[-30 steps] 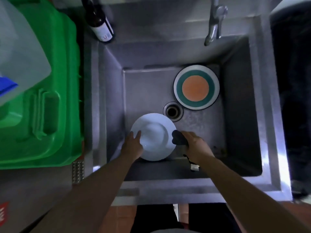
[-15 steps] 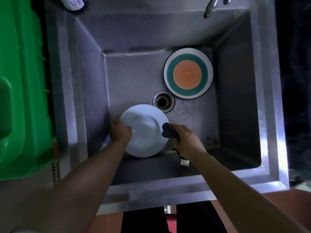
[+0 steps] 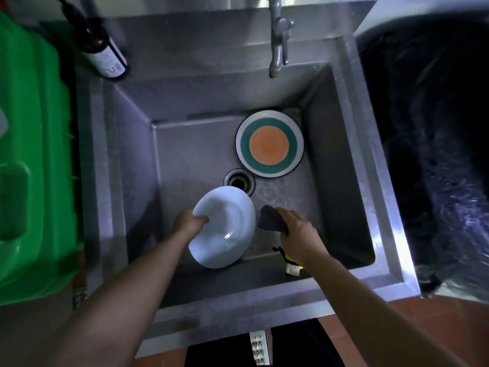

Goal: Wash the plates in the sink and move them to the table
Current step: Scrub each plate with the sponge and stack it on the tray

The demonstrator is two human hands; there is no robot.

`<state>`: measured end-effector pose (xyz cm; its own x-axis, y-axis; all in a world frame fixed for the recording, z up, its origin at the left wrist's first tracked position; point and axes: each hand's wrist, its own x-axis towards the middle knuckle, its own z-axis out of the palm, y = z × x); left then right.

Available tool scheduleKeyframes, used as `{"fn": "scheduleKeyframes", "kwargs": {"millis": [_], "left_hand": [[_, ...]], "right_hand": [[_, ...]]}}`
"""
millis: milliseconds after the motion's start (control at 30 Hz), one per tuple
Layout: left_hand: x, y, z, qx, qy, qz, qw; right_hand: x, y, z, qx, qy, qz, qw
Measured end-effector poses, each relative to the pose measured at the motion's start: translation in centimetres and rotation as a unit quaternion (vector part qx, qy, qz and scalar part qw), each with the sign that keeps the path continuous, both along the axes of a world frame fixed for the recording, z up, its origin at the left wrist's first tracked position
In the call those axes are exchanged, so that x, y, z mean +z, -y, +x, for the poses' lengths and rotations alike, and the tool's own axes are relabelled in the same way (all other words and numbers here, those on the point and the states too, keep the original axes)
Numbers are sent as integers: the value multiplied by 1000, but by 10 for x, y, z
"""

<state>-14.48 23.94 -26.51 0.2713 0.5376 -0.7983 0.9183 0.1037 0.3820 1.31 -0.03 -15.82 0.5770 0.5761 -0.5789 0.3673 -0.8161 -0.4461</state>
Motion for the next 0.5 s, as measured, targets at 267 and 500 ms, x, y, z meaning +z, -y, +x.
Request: {"fn": "scheduleKeyframes", "kwargs": {"millis": [267,500], "left_hand": [[63,43,22,-59,65,33,996],[171,68,31,-76,118,120,983]], "right_hand": [[42,20,10,1,-2,23,1000],[108,25,32,47,25,79,995]]}}
